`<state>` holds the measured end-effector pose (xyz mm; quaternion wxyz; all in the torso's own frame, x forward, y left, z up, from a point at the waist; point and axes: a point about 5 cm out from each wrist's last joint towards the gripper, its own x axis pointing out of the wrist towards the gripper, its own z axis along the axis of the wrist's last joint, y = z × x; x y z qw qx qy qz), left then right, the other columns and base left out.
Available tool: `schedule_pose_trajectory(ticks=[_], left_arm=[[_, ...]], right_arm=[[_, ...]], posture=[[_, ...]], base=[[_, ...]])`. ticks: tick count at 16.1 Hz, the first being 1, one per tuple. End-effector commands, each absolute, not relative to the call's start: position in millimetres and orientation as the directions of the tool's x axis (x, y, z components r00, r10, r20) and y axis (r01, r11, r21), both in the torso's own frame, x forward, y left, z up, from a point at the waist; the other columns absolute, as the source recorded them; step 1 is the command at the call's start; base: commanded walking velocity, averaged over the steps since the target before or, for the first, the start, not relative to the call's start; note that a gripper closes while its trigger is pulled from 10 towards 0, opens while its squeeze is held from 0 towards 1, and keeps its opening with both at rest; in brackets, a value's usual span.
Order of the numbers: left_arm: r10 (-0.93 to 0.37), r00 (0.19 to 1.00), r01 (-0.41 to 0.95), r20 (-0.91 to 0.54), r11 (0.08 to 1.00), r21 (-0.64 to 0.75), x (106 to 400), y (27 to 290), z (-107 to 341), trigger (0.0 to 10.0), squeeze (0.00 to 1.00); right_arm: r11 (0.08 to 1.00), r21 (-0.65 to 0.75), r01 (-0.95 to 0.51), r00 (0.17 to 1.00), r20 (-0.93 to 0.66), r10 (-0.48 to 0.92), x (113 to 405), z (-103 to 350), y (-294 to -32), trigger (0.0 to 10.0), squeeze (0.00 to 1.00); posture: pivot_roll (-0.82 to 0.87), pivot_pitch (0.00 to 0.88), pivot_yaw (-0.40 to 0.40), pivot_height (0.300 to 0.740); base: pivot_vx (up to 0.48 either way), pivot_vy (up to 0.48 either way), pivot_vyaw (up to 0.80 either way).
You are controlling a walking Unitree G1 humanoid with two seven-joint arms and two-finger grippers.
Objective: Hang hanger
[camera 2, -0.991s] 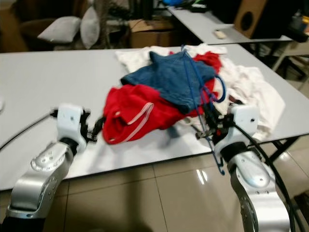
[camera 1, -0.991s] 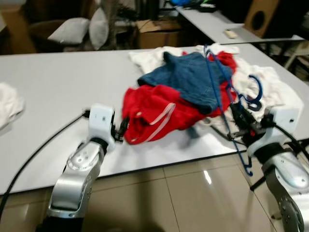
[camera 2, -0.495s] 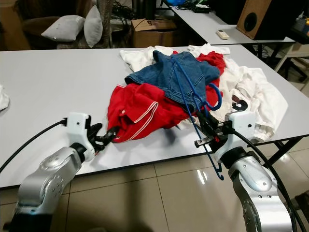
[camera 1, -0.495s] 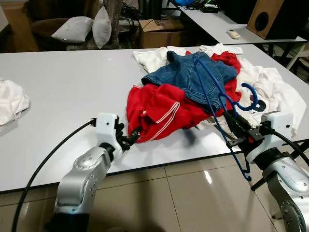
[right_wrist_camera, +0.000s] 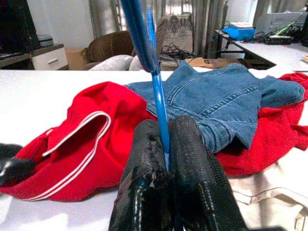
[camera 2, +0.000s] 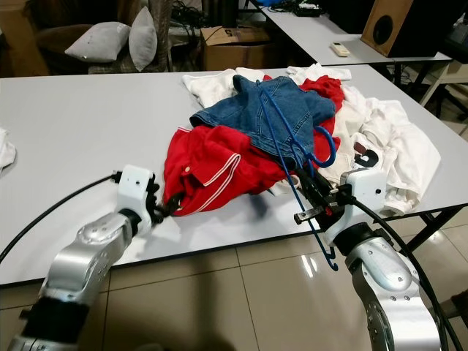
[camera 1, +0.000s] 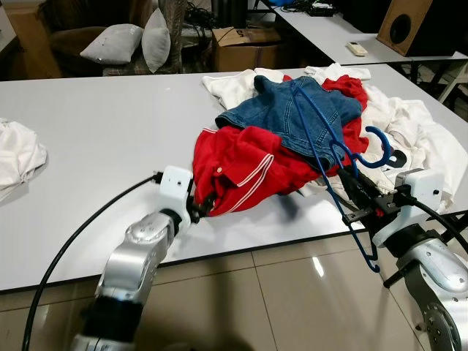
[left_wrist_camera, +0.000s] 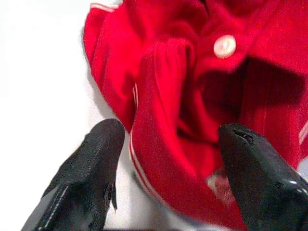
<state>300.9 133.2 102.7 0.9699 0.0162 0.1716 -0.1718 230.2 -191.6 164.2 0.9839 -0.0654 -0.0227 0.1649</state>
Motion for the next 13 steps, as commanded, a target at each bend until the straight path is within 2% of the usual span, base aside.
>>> schedule_pose_trajectory(ticks=[1, 2, 3, 4, 5, 6, 13], left_arm=[[-0.323, 0.888, 0.334, -0.327, 0.942, -0.024, 305, 133, 104, 10.0, 0.00], [-0.336, 0.889, 0.337, -0.312, 0.940, -0.051, 309, 129, 104, 10.0, 0.00], [-0.347, 0.888, 0.342, -0.301, 0.937, -0.071, 311, 126, 104, 5.7, 0.00], [-0.348, 0.890, 0.344, -0.295, 0.937, -0.068, 312, 125, 104, 3.7, 0.00], [-0.343, 0.893, 0.340, -0.292, 0.938, -0.065, 314, 125, 104, 1.1, 0.00], [-0.341, 0.894, 0.336, -0.290, 0.939, -0.068, 315, 125, 103, 0.0, 0.00], [-0.329, 0.905, 0.317, -0.268, 0.944, -0.088, 319, 127, 102, 0.0, 0.00]], right_arm=[[0.933, -0.149, -0.327, 0.942, 0.030, 0.335, 228, 165, -191, 10.0, 0.00], [0.930, -0.152, -0.334, 0.939, 0.029, 0.342, 228, 164, -190, 10.0, 0.00], [0.928, -0.155, -0.340, 0.937, 0.025, 0.347, 228, 163, -189, 10.0, 0.00], [0.925, -0.157, -0.346, 0.935, 0.020, 0.353, 228, 162, -189, 10.0, 0.00], [0.920, -0.163, -0.356, 0.932, 0.013, 0.363, 228, 161, -188, 10.0, 0.00], [0.915, -0.167, -0.368, 0.927, 0.005, 0.374, 227, 160, -187, 10.0, 0.00], [0.915, -0.166, -0.368, 0.927, 0.005, 0.374, 226, 158, -189, 10.0, 0.00]], posture=[[-0.06, 0.000, -0.013, 0.740], [-0.06, 0.000, -0.014, 0.740], [-0.06, 0.000, -0.014, 0.740], [-0.06, 0.000, -0.015, 0.740], [-0.06, 0.000, -0.015, 0.740], [-0.06, 0.000, -0.016, 0.740], [-0.06, 0.000, -0.017, 0.740]], base=[[0.000, 0.000, 0.00], [0.000, 0.000, 0.00], [0.000, 0.000, 0.00], [0.000, 0.000, 0.00], [0.000, 0.000, 0.00], [0.000, 0.000, 0.00], [0.000, 0.000, 0.00]])
